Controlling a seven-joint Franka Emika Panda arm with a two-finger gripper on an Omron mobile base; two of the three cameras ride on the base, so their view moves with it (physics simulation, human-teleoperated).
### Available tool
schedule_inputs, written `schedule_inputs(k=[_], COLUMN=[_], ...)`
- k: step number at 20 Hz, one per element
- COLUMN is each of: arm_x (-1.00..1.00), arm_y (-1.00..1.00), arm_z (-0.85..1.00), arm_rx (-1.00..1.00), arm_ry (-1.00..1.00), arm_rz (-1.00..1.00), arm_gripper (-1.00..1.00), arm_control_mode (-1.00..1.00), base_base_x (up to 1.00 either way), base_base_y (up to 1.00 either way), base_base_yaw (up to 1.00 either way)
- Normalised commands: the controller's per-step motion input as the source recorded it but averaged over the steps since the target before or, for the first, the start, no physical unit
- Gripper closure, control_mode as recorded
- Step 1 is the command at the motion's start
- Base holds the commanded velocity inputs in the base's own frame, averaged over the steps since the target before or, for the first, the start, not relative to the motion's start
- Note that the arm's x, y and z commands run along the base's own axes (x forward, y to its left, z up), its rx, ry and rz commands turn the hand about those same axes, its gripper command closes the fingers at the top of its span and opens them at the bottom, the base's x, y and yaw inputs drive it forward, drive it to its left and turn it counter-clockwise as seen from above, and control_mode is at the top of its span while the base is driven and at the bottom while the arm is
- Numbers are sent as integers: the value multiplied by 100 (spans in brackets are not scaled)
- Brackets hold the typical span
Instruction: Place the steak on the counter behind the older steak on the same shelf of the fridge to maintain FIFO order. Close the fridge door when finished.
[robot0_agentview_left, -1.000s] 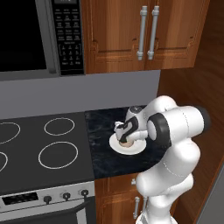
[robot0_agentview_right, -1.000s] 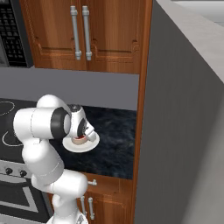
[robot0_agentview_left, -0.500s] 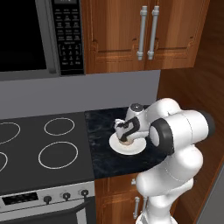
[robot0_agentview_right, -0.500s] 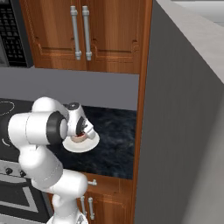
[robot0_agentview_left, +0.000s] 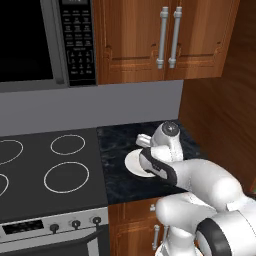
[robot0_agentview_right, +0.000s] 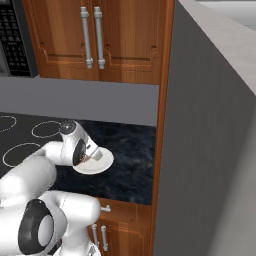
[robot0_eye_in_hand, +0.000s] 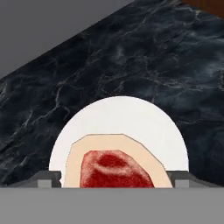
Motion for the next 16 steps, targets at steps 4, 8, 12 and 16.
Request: schedule_inputs(k=[4, 8, 12, 16], arm_x=[-76, -66, -81, -87], arm_y=[21, 29, 9, -22], arm_z=[95, 80, 60, 40], arm_rx=[2, 0, 0, 0], arm_ry=[-1, 1, -1, -6], arm_rz=[0, 0, 0, -3], arm_gripper=[100, 100, 100, 100], arm_control_mode=[-100, -100, -100, -100], base_base_x=[0, 0, 0, 0], base_base_y=[0, 0, 0, 0], base_base_yaw=[0, 0, 0, 0])
